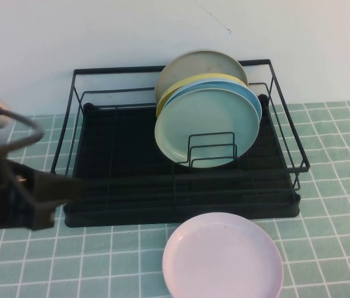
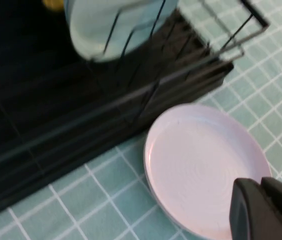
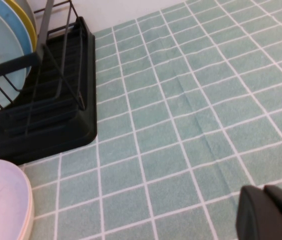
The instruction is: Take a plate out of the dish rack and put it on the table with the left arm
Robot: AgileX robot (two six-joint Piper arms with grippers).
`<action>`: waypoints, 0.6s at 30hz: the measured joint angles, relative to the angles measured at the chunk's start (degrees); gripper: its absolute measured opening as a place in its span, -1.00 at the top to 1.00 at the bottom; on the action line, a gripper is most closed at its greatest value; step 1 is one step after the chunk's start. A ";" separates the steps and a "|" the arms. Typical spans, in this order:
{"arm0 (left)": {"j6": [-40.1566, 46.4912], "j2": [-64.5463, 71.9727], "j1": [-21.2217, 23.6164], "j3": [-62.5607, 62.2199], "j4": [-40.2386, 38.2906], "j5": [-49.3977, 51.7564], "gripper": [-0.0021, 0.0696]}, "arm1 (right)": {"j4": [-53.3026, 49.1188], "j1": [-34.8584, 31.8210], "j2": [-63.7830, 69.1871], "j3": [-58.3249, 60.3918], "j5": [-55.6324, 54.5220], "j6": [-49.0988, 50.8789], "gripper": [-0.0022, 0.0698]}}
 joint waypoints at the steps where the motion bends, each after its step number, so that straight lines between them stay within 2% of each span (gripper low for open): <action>1: -0.10 -2.34 0.00 0.11 0.41 -0.13 0.91 | 0.00 0.00 0.00 0.00 0.00 0.00 0.94; 5: -1.13 -12.18 0.09 1.75 0.84 -3.34 0.94 | 0.00 0.00 0.00 0.00 0.00 0.00 0.94; 11: -1.83 -27.49 0.09 11.11 1.69 -13.85 0.94 | 0.00 0.00 0.00 0.00 0.00 0.00 0.94; 18: -2.06 -35.32 0.09 20.24 -1.08 -18.02 0.94 | 0.00 0.00 0.00 0.00 0.00 0.00 0.94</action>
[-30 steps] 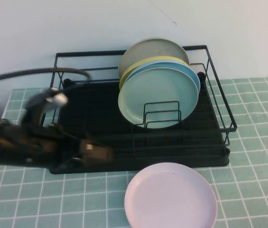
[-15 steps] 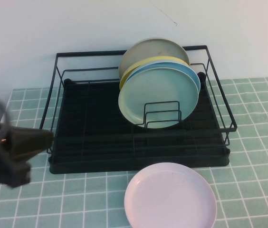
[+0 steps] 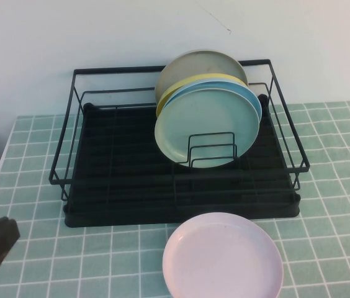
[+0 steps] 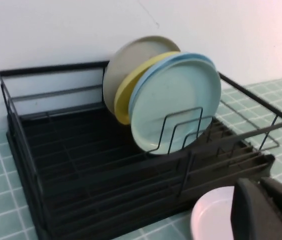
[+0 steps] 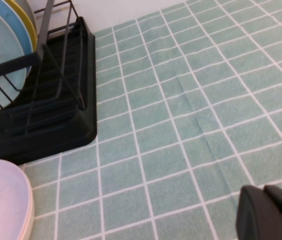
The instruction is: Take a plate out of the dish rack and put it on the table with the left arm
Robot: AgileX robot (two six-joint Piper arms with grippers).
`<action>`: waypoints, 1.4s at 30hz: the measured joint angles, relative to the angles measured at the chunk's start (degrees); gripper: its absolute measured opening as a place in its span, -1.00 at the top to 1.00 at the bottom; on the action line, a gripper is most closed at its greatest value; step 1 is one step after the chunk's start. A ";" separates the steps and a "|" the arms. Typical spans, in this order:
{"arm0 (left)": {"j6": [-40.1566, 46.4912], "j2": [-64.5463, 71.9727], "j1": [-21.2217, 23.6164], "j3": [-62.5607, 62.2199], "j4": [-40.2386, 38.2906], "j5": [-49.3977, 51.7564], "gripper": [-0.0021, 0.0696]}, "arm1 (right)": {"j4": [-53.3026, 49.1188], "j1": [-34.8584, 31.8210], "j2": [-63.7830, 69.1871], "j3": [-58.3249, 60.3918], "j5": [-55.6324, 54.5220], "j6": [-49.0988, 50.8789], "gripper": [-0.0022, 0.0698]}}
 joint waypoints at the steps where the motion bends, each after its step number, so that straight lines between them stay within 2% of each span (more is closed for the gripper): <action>1: 0.43 -0.28 0.00 0.73 0.00 -0.33 0.94 | 0.00 0.00 0.00 0.00 0.00 0.00 0.94; 6: 2.99 -0.68 0.00 3.97 3.22 -7.54 0.95 | 0.00 0.00 0.00 0.00 0.00 0.00 0.94; 15: 3.65 -1.51 0.00 14.86 5.25 -27.83 0.95 | 0.00 0.00 0.00 0.00 0.00 0.00 0.94; 19: 2.23 -6.88 0.00 20.65 12.70 -30.16 0.95 | 0.00 0.00 0.00 0.00 0.00 0.00 0.94; 22: -5.38 -11.68 0.99 26.39 20.56 -32.10 0.95 | 0.00 0.00 0.00 0.00 0.00 0.00 0.94; 25: -15.91 -16.78 3.49 28.95 29.62 -30.50 0.95 | 0.00 0.00 0.00 0.00 0.00 0.00 0.94; 29: -28.11 -21.62 7.24 29.06 42.59 -21.06 0.95 | 0.00 0.00 0.00 0.00 0.00 0.00 0.94; 31: -33.09 -22.00 8.45 29.06 45.56 -15.47 0.95 | 0.00 0.00 0.00 0.00 0.00 0.00 0.94; 35: -37.76 -22.07 9.08 28.85 47.06 -13.68 0.95 | 0.00 0.00 0.00 0.00 0.00 0.00 0.94; 42: -39.15 -22.07 7.97 28.75 47.62 -13.10 0.95 | 0.00 0.00 0.00 0.00 0.00 0.00 0.94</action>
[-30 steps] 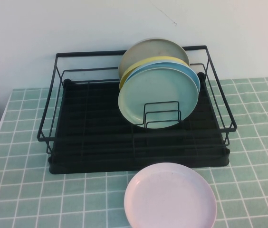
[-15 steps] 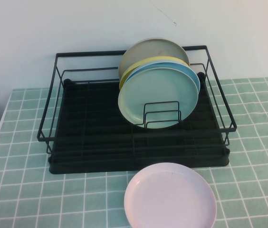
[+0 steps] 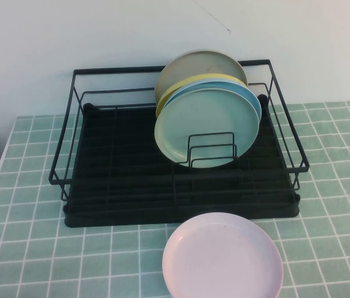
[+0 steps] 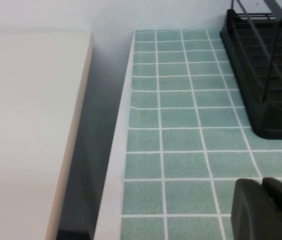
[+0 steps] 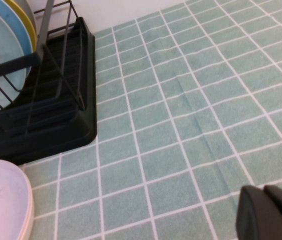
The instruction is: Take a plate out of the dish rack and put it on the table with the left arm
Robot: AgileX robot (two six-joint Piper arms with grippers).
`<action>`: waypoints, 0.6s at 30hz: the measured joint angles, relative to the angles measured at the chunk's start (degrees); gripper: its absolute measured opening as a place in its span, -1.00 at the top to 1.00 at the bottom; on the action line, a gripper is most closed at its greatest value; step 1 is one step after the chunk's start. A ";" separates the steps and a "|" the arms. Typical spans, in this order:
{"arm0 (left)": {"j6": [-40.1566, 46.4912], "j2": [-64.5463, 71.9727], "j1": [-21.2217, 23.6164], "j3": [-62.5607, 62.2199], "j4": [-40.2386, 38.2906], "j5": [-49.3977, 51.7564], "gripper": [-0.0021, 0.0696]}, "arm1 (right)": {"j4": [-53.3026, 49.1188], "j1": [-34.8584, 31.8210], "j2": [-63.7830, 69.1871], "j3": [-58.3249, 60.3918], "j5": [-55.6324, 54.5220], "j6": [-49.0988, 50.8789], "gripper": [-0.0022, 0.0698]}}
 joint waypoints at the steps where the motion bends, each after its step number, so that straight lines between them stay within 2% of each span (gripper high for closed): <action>1: -0.14 0.00 -0.36 -0.10 0.00 0.11 0.95 | 0.00 0.00 0.00 0.00 0.00 0.00 0.94; 18: -0.54 -0.05 -1.01 -0.10 -0.20 0.11 0.95 | 0.00 0.00 0.00 0.00 0.00 0.00 0.94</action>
